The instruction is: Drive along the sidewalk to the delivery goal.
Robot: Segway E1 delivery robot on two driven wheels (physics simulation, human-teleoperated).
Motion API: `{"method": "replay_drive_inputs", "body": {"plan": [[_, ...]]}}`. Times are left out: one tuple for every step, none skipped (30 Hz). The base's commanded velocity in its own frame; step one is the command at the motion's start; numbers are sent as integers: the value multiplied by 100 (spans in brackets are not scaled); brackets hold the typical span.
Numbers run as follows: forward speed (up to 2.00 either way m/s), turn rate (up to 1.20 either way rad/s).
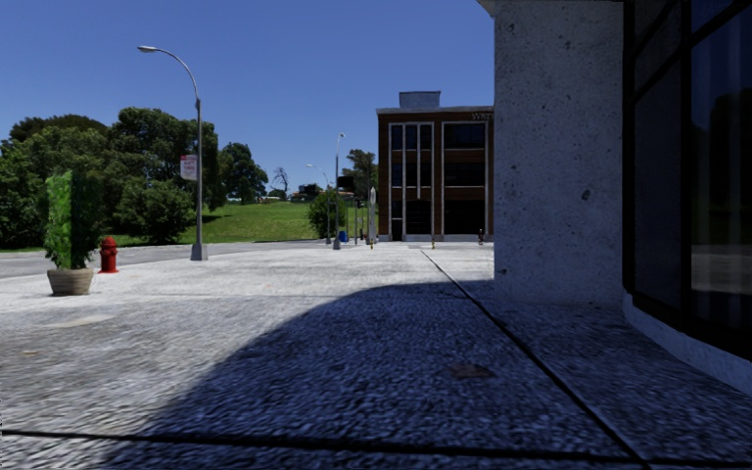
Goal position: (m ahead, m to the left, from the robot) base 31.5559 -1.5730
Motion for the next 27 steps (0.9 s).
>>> {"method": "replay_drive_inputs", "body": {"plan": [[200,-17],[200,-18],[200,-19],[200,-19],[200,-19],[200,-19],[200,-19],[200,-19],[200,-19],[200,-19],[200,-20],[200,-20],[200,-22],[200,-24],[200,-24],[200,-24],[200,-24],[200,-24],[200,-24],[200,-24],[200,-24],[200,-24],[200,-24],[200,-24],[200,-24],[200,-24],[200,-24]]}}
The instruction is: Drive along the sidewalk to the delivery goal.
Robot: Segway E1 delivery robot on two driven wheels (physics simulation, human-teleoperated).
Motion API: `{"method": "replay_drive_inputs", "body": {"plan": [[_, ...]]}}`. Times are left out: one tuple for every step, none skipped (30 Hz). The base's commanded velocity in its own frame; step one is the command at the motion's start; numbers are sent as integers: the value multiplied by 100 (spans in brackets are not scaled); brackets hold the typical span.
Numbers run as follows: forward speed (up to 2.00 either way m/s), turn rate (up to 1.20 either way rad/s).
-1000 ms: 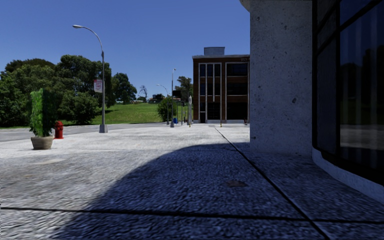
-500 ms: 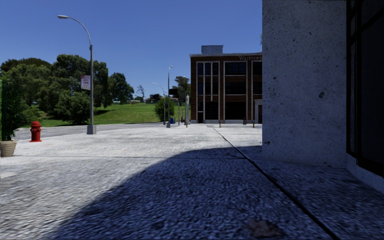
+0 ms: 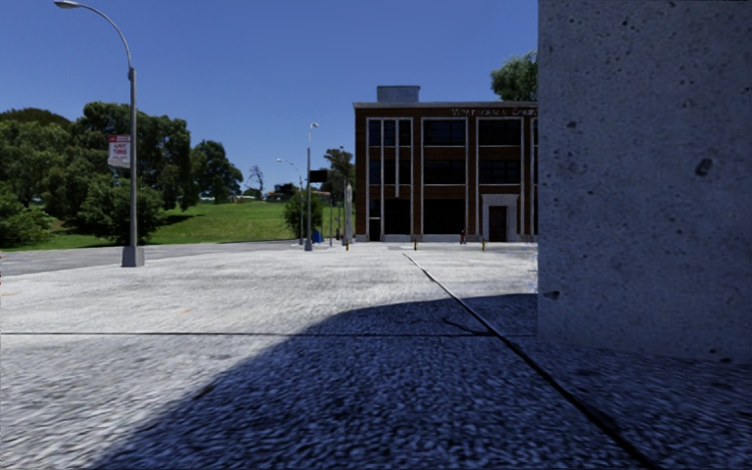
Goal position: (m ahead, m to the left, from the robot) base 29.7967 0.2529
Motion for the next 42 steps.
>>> {"method": "replay_drive_inputs", "body": {"plan": [[200,0],[200,0],[200,0],[200,0],[200,0],[200,0],[200,0],[200,0],[200,0],[200,0],[200,0],[200,0],[200,0],[200,0],[200,0],[200,0],[200,0],[200,0],[200,0],[200,0],[200,0],[200,0],[200,0],[200,0],[200,0],[200,0],[200,0],[200,0],[200,0],[200,0],[200,0],[200,0],[200,0],[200,0],[200,0],[200,0],[200,0],[200,0],[200,0],[200,0],[200,0],[200,0]]}}
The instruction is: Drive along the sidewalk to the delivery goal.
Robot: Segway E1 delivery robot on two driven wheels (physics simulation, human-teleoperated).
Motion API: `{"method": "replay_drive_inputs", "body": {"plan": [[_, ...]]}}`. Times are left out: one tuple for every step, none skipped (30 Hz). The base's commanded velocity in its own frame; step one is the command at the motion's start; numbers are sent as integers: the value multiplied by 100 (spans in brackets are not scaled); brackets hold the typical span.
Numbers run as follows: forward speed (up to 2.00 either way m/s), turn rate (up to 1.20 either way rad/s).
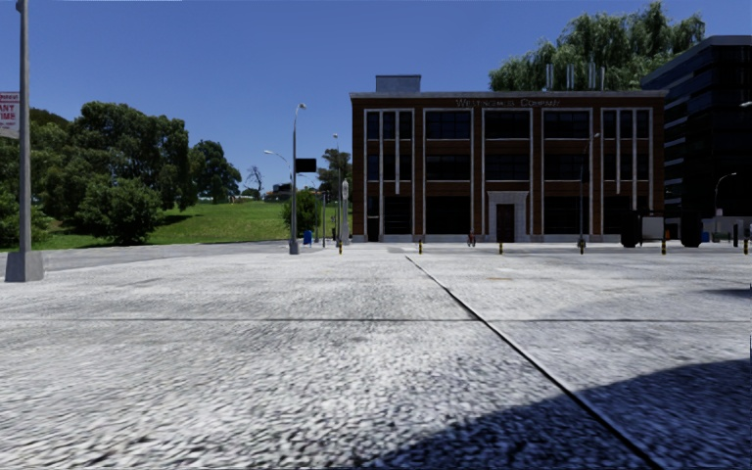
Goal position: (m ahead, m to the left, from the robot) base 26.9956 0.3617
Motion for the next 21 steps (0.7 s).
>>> {"method": "replay_drive_inputs", "body": {"plan": [[200,0],[200,0],[200,0],[200,0],[200,0],[200,0],[200,0],[200,0],[200,0],[200,0],[200,0],[200,0],[200,0],[200,0],[200,0],[200,0],[200,0],[200,0],[200,0],[200,0],[200,0]]}}
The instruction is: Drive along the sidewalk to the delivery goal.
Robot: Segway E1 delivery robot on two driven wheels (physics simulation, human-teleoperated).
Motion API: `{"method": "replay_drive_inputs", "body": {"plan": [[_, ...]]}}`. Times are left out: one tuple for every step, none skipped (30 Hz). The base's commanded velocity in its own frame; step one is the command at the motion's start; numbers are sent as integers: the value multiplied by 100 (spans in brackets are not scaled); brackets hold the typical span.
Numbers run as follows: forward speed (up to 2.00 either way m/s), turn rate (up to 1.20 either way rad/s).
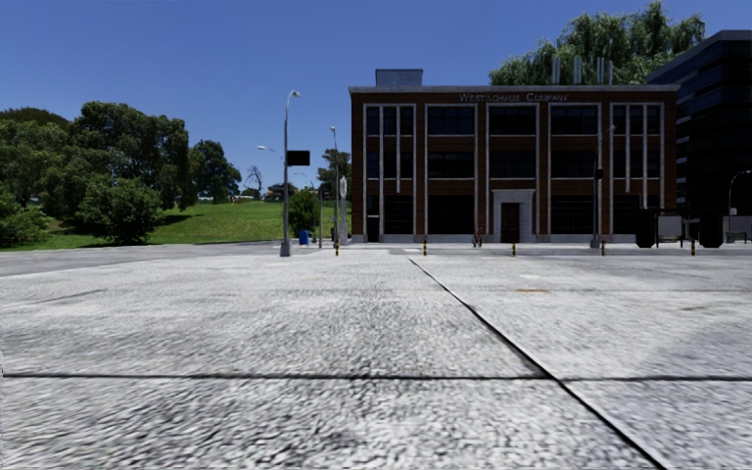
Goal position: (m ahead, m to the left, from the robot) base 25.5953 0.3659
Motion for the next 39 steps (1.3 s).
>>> {"method": "replay_drive_inputs", "body": {"plan": [[200,0],[200,0],[200,0],[200,0],[200,0],[200,0],[200,0],[200,0],[200,0],[200,0],[200,0],[200,0],[200,0],[200,0],[200,0],[200,0],[200,0],[200,0],[200,0],[200,0],[200,0],[200,0],[200,0],[200,0],[200,0],[200,0],[200,0],[200,0],[200,0],[200,0],[200,0],[200,0],[200,0],[200,0],[200,0],[200,0],[200,0],[200,0],[200,0]]}}
